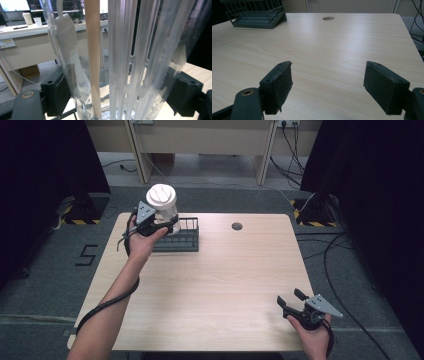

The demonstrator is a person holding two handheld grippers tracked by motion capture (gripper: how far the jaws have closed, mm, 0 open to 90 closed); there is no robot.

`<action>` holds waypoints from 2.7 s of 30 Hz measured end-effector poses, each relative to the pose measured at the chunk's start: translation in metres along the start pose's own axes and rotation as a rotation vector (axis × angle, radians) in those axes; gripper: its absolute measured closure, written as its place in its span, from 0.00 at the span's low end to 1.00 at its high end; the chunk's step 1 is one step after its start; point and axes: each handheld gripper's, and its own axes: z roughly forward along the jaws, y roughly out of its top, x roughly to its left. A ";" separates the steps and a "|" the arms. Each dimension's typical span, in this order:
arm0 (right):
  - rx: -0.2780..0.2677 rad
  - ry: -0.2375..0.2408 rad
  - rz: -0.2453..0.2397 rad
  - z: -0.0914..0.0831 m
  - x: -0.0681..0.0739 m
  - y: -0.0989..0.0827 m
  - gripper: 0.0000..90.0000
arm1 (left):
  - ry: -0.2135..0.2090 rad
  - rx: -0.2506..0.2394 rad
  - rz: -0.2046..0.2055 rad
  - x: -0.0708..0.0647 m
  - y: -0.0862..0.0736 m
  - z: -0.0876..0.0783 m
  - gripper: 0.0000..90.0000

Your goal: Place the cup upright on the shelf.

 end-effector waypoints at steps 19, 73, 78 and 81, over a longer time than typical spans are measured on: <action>-0.005 0.000 0.000 0.000 0.000 0.000 0.26 | 0.056 0.050 -0.022 0.015 -0.011 0.025 0.19; -0.002 0.010 -0.015 0.000 0.001 0.000 0.26 | 0.191 0.161 -0.100 0.015 -0.065 0.054 0.19; -0.002 0.011 -0.013 0.000 0.001 0.000 0.26 | 0.181 0.164 -0.101 0.017 -0.066 0.054 0.19; -0.001 0.011 -0.016 0.000 0.001 0.000 0.26 | 0.176 0.167 -0.099 0.018 -0.066 0.053 0.19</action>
